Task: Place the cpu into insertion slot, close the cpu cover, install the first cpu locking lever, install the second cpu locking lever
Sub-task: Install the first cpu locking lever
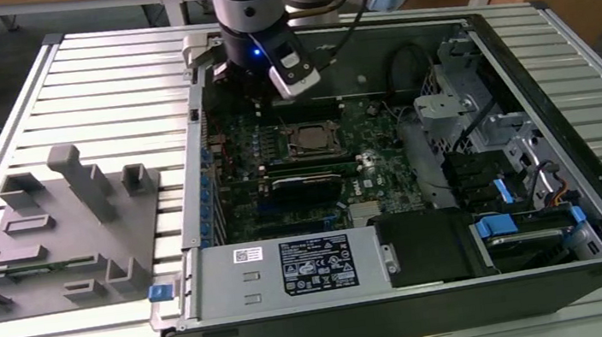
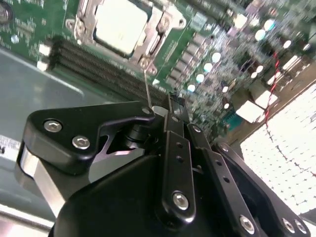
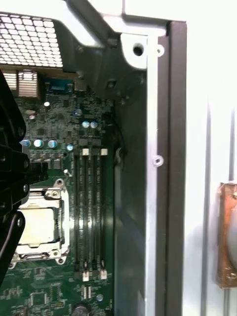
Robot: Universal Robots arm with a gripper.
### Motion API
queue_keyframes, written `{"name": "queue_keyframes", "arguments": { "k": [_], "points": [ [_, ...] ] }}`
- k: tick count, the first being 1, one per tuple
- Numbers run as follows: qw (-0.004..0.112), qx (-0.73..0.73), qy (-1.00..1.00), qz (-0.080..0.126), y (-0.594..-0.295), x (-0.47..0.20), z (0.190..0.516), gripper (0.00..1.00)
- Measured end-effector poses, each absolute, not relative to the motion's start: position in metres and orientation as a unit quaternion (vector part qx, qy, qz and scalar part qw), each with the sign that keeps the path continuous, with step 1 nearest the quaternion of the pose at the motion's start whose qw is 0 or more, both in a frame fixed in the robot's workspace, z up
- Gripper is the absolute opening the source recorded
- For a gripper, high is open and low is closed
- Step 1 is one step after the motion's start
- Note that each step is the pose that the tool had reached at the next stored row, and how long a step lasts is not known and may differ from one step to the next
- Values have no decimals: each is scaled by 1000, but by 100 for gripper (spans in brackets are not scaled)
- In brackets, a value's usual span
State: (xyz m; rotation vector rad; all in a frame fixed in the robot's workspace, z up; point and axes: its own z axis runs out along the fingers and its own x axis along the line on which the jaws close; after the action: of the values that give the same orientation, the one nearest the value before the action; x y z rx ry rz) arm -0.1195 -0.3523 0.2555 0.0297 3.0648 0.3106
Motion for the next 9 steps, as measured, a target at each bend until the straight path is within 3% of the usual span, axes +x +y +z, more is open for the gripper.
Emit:
{"name": "queue_keyframes", "arguments": {
  "k": [9],
  "points": [
    [31,10,994,103,-352,-126,255,11]
  ]
}}
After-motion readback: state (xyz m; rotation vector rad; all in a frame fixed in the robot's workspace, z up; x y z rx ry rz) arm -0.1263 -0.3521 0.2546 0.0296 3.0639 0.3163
